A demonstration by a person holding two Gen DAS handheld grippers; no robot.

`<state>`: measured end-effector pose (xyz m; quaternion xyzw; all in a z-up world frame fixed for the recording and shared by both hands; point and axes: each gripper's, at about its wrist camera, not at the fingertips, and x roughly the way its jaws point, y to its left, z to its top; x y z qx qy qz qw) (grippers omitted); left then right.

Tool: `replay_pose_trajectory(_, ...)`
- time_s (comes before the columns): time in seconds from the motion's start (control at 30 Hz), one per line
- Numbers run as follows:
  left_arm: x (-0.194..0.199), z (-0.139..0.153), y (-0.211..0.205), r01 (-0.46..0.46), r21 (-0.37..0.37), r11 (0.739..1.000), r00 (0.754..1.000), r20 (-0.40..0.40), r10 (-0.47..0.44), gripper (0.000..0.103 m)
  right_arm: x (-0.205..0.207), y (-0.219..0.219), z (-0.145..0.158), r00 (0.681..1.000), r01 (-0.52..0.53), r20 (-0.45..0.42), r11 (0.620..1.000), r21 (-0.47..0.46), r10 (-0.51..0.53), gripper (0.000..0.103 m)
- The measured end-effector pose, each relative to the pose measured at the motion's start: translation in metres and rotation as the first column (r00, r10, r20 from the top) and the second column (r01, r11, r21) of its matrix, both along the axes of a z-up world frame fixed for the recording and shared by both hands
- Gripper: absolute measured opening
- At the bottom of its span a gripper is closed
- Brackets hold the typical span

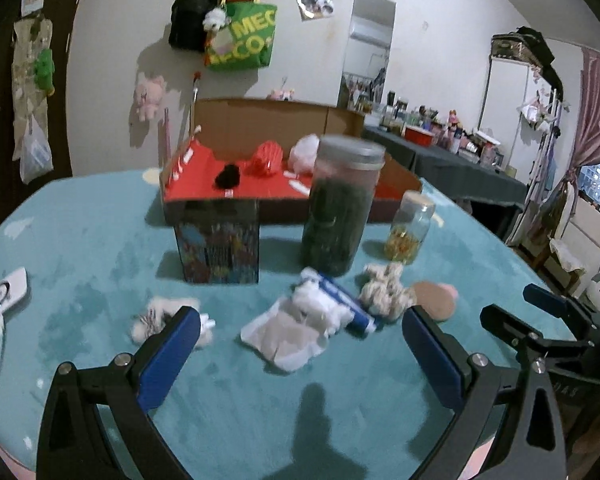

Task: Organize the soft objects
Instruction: 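Withdraw both open tools from the box back toward the table, then grasp the white fluffy bunny plush with the left tool while the right tool grasps the tan felt disc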

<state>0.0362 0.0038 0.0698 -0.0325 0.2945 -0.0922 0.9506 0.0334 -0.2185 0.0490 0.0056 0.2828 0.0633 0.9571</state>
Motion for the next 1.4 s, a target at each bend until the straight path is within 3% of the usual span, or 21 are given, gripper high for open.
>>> replay_pose_trajectory(0.27, 0.006, -0.014, 0.001, 0.001, 0.007, 1.000, 0.999, -0.041, 0.000, 0.103, 0.006, 0.003, -0.029, 0.997, 0.001, -0.075, 1.000, 0.005, -0.001, 0.098)
replay_pose_trajectory(0.73, 0.027, -0.005, -0.005, 0.060, 0.007, 0.998, 0.996, -0.061, -0.060, 0.103, 0.033, 0.000, -0.032, 0.991, -0.022, -0.134, 0.999, 0.043, 0.028, 0.098)
replay_pose_trajectory(1.07, 0.039, -0.004, 0.033, -0.007, 0.014, 1.000, 0.995, -0.097, 0.009, 0.103, 0.056, 0.000, -0.032, 0.978, -0.053, -0.199, 0.997, 0.060, 0.064, 0.098)
replay_pose_trajectory(1.3, 0.053, -0.013, 0.062, -0.035, 0.028, 0.999, 0.987, -0.153, 0.039, 0.091, 0.069, 0.003, -0.034, 0.970, -0.070, -0.229, 0.997, 0.039, 0.077, 0.097)
replay_pose_trajectory(1.4, 0.059, -0.020, 0.069, -0.031, 0.038, 0.999, 0.981, -0.188, 0.038, 0.079, 0.073, 0.005, -0.035, 0.965, -0.089, -0.241, 0.994, 0.068, 0.103, 0.097)
